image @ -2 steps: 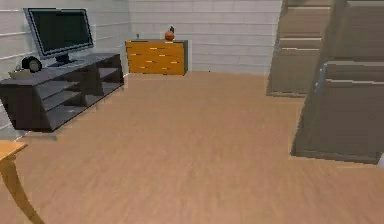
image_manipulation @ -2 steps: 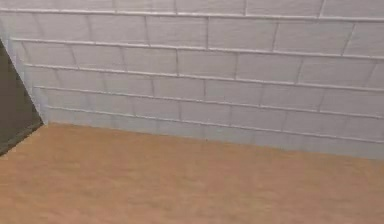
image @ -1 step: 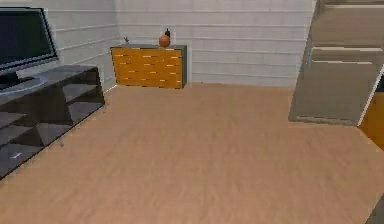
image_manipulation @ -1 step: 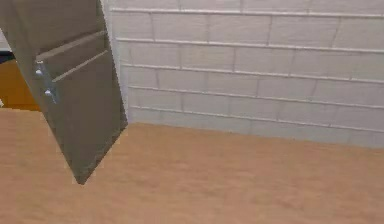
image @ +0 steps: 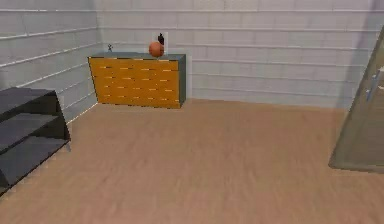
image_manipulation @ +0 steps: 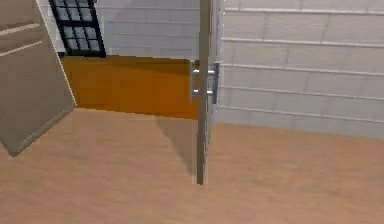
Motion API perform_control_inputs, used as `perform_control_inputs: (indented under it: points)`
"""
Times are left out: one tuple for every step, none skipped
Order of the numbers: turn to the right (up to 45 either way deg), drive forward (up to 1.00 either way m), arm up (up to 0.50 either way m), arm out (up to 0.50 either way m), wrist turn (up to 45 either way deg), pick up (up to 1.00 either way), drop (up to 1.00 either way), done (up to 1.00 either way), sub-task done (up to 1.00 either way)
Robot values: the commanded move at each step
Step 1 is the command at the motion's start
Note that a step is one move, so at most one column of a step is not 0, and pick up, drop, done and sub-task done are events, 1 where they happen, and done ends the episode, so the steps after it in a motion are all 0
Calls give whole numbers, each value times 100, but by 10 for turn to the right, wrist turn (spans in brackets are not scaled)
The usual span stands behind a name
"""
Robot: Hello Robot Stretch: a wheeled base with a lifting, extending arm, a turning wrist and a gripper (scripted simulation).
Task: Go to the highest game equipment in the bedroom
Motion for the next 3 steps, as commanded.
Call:
perform_control_inputs:
  points:
    - [0,100,0,0,0,0,0,0,0]
    - [0,100,0,0,0,0,0,0,0]
    - [60,0,0,0,0,0,0,0,0]
